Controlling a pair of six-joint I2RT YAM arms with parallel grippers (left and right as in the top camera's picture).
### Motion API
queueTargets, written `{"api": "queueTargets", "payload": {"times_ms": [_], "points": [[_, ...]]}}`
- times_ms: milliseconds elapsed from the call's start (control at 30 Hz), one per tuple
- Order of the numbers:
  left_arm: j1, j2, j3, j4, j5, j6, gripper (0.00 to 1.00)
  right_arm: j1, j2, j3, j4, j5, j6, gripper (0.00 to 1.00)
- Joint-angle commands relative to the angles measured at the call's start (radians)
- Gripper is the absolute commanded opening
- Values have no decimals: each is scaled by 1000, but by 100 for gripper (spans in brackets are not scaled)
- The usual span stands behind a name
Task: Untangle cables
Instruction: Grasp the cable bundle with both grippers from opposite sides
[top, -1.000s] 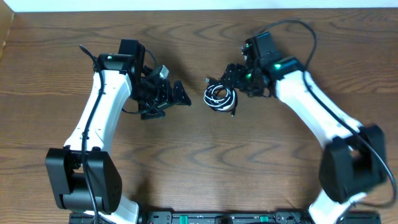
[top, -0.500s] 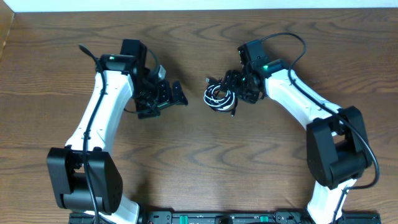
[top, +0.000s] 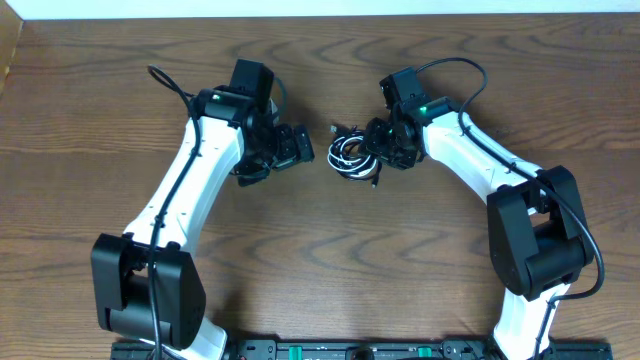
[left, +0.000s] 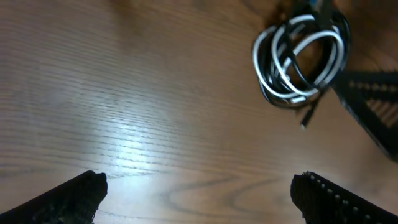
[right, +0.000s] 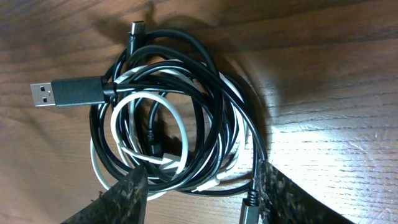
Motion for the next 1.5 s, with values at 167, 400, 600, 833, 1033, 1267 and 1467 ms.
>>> {"api": "queueTargets", "payload": {"times_ms": [167,400,600,833,1033,1267,1467], "points": [[-30,2,-8,-2,-89,-61,100,53,5,-9,21,22,-4,56],[-30,2,-13,-6,-89,-47,100,91,5,-9,18,187,-4,50],[-30,2,-23,-6,-89,-47,100,92,5,-10,21,193,1,46],[-30,2,-23,-6,-89,-47,100,93,5,-10,22,217,42,45],[-30,2,-23,-6,-89,-47,100,106,7,-18,22,217,49,46],[-30,2,-23,-11,-88,-47,100,108,33,-18,33,242,100,43],[-30,2,-23,-11,-88,-47,100,108,71,-18,65,235,101,36]]}}
